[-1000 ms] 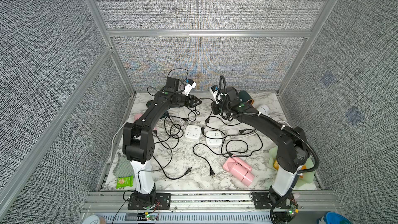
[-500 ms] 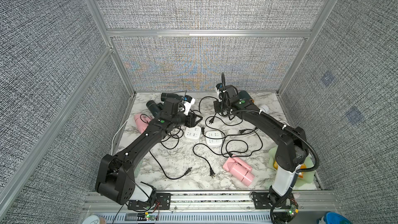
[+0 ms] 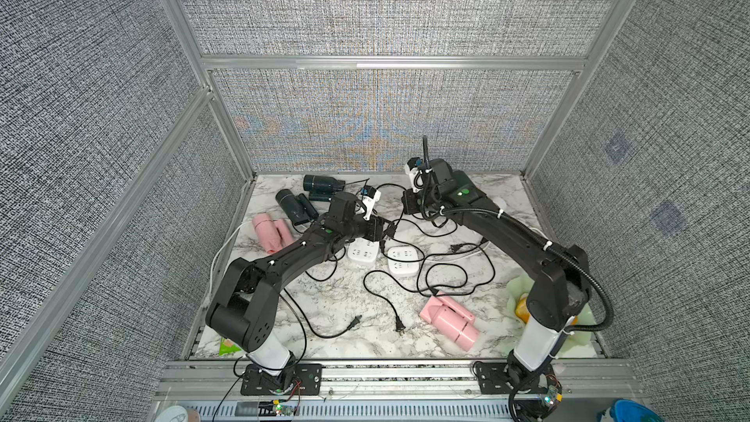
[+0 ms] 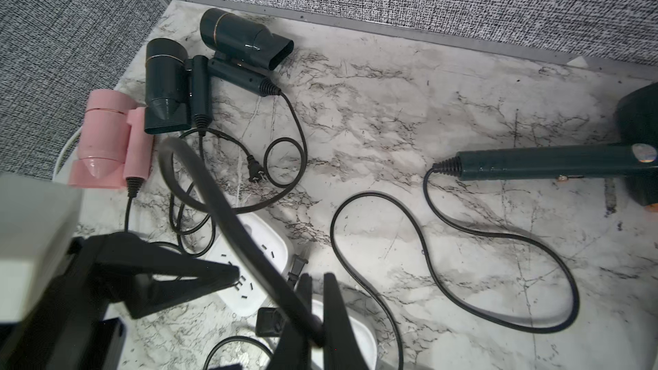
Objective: Charge the blow dryers
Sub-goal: Pick up the plug from the center of the board.
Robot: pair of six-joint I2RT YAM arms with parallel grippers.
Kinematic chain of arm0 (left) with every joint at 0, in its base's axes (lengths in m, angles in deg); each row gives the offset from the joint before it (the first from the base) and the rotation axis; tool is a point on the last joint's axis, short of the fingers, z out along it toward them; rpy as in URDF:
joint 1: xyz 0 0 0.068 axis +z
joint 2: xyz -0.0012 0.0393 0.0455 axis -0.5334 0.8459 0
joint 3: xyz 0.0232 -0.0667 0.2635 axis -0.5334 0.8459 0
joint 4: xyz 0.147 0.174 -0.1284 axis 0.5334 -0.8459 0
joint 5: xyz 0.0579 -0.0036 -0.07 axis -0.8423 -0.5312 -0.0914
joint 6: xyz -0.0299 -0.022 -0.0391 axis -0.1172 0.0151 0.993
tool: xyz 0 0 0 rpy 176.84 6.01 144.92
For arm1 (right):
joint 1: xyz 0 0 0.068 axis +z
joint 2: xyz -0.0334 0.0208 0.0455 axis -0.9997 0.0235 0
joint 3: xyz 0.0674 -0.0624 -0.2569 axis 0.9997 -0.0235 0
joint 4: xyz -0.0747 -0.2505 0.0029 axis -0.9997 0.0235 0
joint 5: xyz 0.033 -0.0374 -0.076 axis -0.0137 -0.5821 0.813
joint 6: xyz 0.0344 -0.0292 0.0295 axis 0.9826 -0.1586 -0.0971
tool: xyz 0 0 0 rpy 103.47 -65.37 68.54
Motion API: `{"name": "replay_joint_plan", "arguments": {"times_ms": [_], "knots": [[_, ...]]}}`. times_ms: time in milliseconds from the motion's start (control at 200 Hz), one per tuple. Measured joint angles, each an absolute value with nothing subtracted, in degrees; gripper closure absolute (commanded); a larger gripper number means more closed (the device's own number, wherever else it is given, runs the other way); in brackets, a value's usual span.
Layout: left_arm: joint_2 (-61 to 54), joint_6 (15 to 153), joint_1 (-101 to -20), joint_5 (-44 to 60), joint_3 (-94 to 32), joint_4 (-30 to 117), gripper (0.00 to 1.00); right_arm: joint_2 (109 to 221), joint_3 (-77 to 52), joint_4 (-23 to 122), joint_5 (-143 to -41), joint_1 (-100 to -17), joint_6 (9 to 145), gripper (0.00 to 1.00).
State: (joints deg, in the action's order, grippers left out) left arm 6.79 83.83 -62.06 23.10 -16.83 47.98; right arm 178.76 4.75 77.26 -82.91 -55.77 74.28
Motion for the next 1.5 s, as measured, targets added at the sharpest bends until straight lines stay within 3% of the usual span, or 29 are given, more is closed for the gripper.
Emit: {"name": "replay_joint_plan", "arguments": {"times_ms": [340,590,790,1206,1316,1501], "knots": [[9.1,80.6,-62.0,28.9,-15.6,51.9,0.46,177.7,4.8,77.4,-88.4,-56.5,75.9,1.0],[9.6,80.0,-62.0,30.6,-14.5,51.8,0.61,177.6,4.8,77.4,-89.5,-57.1,76.1,1.0],[10.3,79.8,-62.0,31.1,-14.5,51.0,0.63,177.6,4.8,77.4,-89.9,-57.1,76.4,1.0],[10.7,79.4,-62.4,31.4,-14.4,50.5,0.83,177.2,4.0,77.2,-89.6,-57.1,76.4,1.0],[10.6,79.3,-62.7,31.2,-14.2,50.5,0.9,177.2,3.9,77.2,-89.7,-57.1,76.7,0.88],[8.2,79.4,-63.1,28.7,-12.0,51.0,0.92,175.1,0.5,75.4,-91.5,-57.1,78.2,0.64]]}}
